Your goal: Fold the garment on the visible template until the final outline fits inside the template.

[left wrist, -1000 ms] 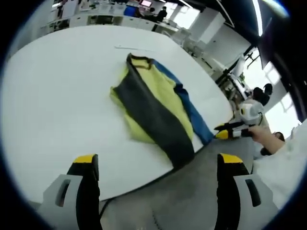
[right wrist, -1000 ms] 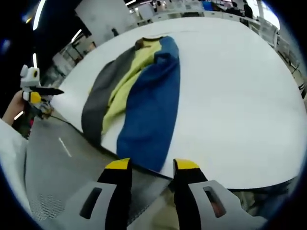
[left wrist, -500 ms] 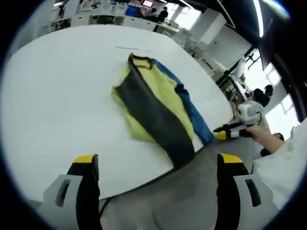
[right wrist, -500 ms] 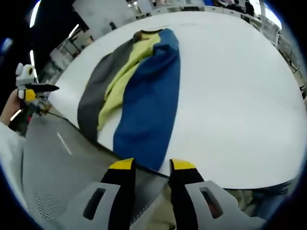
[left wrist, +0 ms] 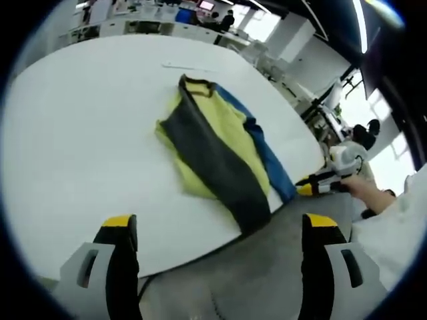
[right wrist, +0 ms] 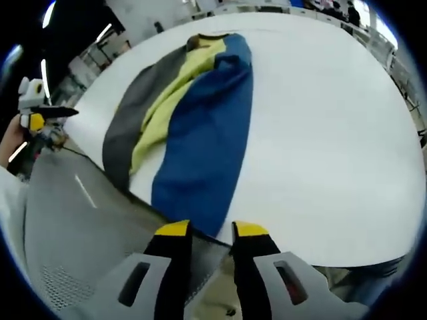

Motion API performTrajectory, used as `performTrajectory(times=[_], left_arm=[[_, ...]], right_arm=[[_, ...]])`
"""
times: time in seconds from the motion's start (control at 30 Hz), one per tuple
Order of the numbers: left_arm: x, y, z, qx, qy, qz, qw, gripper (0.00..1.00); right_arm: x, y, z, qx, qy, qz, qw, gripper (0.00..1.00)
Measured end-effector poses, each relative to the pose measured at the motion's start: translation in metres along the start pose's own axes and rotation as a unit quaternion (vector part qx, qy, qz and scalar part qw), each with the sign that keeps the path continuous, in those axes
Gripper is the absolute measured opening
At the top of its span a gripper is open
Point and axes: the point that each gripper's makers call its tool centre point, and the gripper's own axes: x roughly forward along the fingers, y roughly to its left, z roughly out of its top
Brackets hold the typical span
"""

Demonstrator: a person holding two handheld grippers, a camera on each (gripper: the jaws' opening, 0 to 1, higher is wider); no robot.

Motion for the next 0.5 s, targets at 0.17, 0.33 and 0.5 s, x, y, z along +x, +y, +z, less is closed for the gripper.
performTrajectory(times=[0.17,0.33,0.5], left_arm=[[0.0010,-0.0003,0.0001,-0.001,0.000,-0.001,1.0000,0.99],[0.0023,-0.0003,-0.0007,-0.002,0.002,-0.001,1.0000,0.99],[0.0032,0.0010,-0.0012,-0.004,0.003,0.000,1.0000,0.99]], right_arm=[[-0.0001,-0.0020,-0.0007,-0.008,0.003,-0.005,1.0000,0.21],[0.0003,-0.0021,-0.0027,-0.014,0.009,-0.006,0.9998,0.17],[0.0008,-0.0031,-0.0030,-0.018,0.011,-0.010,0.9997,0.15]])
